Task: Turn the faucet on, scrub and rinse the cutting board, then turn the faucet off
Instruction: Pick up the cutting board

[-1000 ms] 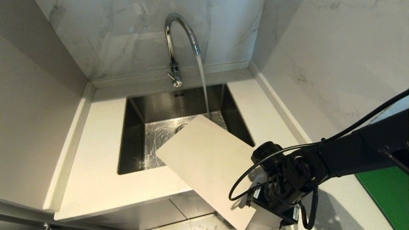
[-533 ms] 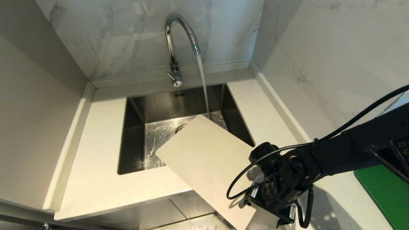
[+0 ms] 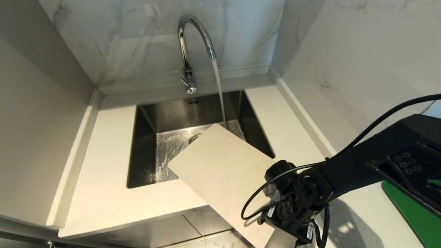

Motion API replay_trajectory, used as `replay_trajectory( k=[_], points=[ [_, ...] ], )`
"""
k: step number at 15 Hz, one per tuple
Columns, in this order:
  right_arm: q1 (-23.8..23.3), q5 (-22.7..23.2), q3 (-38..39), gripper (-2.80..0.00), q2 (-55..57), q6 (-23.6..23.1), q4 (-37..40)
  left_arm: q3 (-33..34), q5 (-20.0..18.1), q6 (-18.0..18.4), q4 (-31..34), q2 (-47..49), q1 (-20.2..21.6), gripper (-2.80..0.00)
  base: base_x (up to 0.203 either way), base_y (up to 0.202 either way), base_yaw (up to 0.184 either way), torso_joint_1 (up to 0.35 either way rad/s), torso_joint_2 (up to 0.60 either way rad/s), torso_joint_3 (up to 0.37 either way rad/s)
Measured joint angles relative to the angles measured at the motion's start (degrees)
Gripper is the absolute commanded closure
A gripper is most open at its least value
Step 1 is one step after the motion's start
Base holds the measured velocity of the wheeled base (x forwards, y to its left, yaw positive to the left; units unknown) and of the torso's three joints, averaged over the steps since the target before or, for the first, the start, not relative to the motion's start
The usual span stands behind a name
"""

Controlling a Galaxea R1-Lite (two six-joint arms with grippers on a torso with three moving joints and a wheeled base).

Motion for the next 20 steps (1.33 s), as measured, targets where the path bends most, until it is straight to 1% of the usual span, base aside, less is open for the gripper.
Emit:
replay_trajectory(
  k=[2, 4, 5, 10, 13, 15, 17, 20],
  points=[
    [0.0, -0.1, -0.2, -2.8, 1.1, -0.6, -1.4, 0.0, 0.0, 0.0, 0.0, 0.0, 0.0, 0.0, 0.0, 0.0, 0.0, 0.0, 0.0, 0.0],
    [0.0, -0.3, -0.3, -2.8, 2.0, -2.1, -2.6, 0.0, 0.0, 0.0, 0.0, 0.0, 0.0, 0.0, 0.0, 0.0, 0.0, 0.0, 0.0, 0.0],
    [0.0, -0.3, -0.4, 0.0, 2.3, -2.4, -3.1, 0.0, 0.0, 0.0, 0.0, 0.0, 0.0, 0.0, 0.0, 0.0, 0.0, 0.0, 0.0, 0.0],
    [0.1, -0.5, -0.9, 0.0, 4.2, -3.2, -6.0, 0.0, 0.0, 0.0, 0.0, 0.0, 0.0, 0.0, 0.0, 0.0, 0.0, 0.0, 0.0, 0.0],
    [0.1, -0.6, -1.0, 0.0, 4.0, -3.2, -6.2, 0.0, 0.0, 0.0, 0.0, 0.0, 0.0, 0.0, 0.0, 0.0, 0.0, 0.0, 0.0, 0.0],
    [0.0, -0.7, -1.2, 0.0, 2.8, -3.4, -6.1, 0.0, 0.0, 0.0, 0.0, 0.0, 0.0, 0.0, 0.0, 0.0, 0.0, 0.0, 0.0, 0.0],
    [0.0, -0.9, -1.4, 0.0, 1.1, -5.3, -6.0, 0.0, 0.0, 0.0, 0.0, 0.0, 0.0, 0.0, 0.0, 0.0, 0.0, 0.0, 0.0, 0.0],
    [-0.1, -2.0, -1.3, 0.0, -1.8, -6.2, -5.4, 0.0, 0.0, 0.0, 0.0, 0.0, 0.0, 0.0, 0.0, 0.0, 0.0, 0.0, 0.0, 0.0]
  ],
)
